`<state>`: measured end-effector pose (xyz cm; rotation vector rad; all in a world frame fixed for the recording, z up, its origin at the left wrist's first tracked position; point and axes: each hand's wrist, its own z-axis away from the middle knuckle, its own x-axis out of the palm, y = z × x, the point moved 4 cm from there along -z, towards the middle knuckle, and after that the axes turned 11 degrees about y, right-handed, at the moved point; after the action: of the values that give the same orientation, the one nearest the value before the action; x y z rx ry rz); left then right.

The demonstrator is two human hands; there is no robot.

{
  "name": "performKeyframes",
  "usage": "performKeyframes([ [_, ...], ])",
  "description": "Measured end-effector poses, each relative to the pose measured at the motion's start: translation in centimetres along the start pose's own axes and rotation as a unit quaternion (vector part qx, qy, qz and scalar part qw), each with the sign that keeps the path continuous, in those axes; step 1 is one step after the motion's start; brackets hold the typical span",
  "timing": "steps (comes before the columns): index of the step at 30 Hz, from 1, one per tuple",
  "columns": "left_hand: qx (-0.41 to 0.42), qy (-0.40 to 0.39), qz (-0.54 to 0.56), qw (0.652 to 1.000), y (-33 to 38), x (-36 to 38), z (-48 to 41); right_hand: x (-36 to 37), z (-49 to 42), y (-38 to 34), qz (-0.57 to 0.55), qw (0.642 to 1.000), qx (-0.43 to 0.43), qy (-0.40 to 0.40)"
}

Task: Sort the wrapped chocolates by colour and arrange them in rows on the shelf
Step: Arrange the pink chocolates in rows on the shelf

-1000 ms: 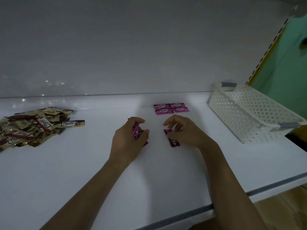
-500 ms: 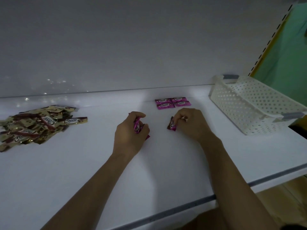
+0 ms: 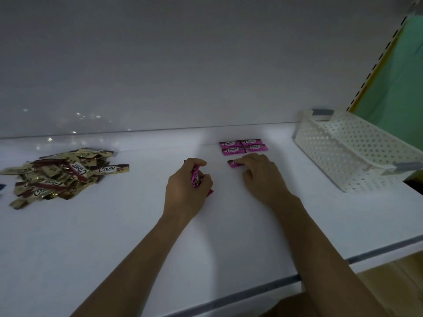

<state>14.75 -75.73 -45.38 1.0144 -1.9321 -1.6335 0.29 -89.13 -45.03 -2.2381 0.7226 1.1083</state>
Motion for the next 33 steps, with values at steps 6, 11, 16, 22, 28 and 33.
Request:
performKeyframes([
  [6,0.011,-0.002,0.002,1.000,0.0,-0.2,0.1,1.2,-0.4,-0.4,0.085,0.996,-0.007,-0.027],
  [11,0.001,0.014,0.053,0.998,0.6,-0.8,0.3,0.2,0.0,-0.5,-0.007,0.999,0.025,0.031],
  [16,-0.046,0.031,0.148,0.987,0.3,-1.5,-0.4,-0.7,-0.7,-3.9,-0.406,0.890,0.190,0.088],
  [22,-0.131,0.008,0.254,0.958,0.8,-2.7,0.1,-0.3,1.3,-11.1,-0.474,0.866,0.122,-0.102],
  [28,-0.104,-0.007,0.241,0.965,0.8,-2.2,0.3,-0.4,1.3,-10.0,-0.492,0.853,0.143,-0.103],
  [33,-0.071,0.014,0.208,0.975,0.9,-2.1,0.2,-0.3,0.8,-8.8,-0.517,0.835,0.183,-0.051],
])
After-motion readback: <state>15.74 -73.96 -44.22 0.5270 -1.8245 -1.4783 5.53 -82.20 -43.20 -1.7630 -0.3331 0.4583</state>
